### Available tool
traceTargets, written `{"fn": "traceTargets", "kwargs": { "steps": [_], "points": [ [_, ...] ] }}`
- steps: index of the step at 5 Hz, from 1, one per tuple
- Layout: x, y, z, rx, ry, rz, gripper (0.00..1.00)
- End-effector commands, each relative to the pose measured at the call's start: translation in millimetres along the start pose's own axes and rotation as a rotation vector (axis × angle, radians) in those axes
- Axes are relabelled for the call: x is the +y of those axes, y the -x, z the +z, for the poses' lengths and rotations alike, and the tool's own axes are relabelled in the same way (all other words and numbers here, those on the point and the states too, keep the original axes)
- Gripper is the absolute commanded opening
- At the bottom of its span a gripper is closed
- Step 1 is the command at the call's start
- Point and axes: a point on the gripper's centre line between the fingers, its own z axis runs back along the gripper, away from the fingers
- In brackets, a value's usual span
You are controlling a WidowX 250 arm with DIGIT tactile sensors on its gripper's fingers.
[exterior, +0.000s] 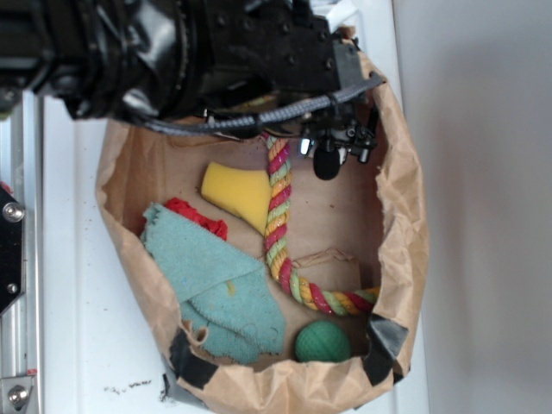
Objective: Grab the multicolored rope.
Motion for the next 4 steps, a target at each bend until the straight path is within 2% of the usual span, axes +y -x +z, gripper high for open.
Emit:
{"fn": "traceTargets", "kwargs": {
  "steps": [1, 2, 3, 4],
  "points": [
    [5, -17, 15, -0.026, 0.041, 0.018, 1.0],
    [5, -17, 15, -0.026, 0.041, 0.018, 1.0],
    [10, -4, 2, -0.044, 0.012, -0.015, 1.0],
    [14, 12, -17, -0.022, -0.015, -0.049, 1.0]
  ]
}}
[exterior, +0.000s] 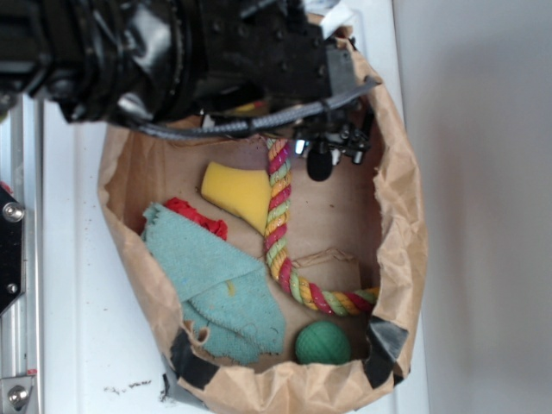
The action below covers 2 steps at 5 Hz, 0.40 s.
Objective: Grab the multicolored rope.
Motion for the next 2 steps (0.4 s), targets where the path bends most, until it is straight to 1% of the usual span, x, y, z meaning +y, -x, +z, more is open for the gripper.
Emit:
{"fn": "traceTargets", "kwargs": {
  "steps": [1, 2],
  "points": [
    [18.1, 11.9, -18.2, -0.087, 0.025, -0.051, 1.0],
    [20.4, 11.2, -12.2, -0.098, 0.039, -0.072, 1.0]
  ]
}}
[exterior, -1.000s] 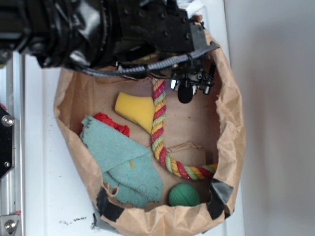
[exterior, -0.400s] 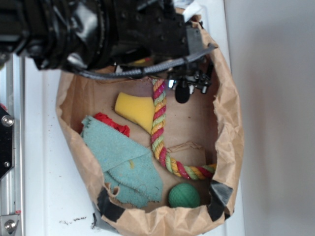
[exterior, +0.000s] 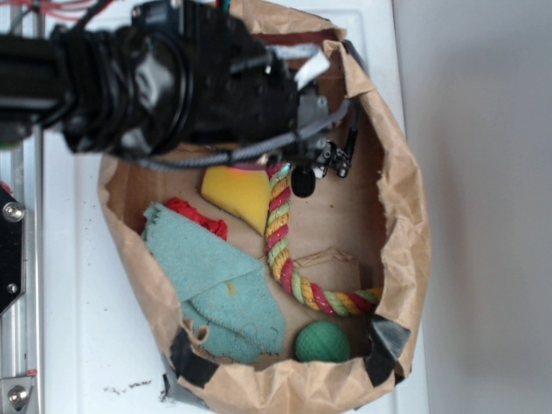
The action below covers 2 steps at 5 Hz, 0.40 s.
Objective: Grab the multicolored rope.
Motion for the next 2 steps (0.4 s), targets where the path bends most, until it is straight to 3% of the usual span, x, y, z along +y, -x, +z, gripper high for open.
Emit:
{"fn": "traceTargets", "kwargs": {
  "steps": [1, 2],
  "points": [
    [5.5, -14.6, 13.4, 0.0, 0.031, 0.005, 1.0],
    [3.9, -14.5, 7.4, 0.005, 0.016, -0.005, 1.0]
  ]
}}
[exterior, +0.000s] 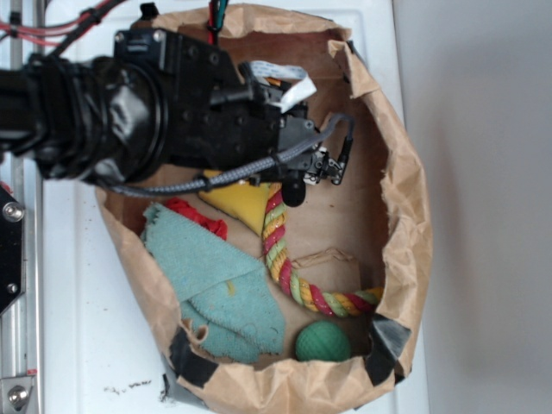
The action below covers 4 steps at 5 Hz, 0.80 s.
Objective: Grab the multicolored rope.
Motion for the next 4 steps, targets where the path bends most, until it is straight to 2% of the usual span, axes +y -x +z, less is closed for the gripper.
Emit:
{"fn": "traceTargets", "kwargs": {
  "steps": [1, 4],
  "points": [
    [4.7, -14.2, -1.0, 0.0, -0.021, 0.031, 0.0],
    [2.8, -16.8, -6.3, -0.015, -0.026, 0.05, 0.0]
  ]
}}
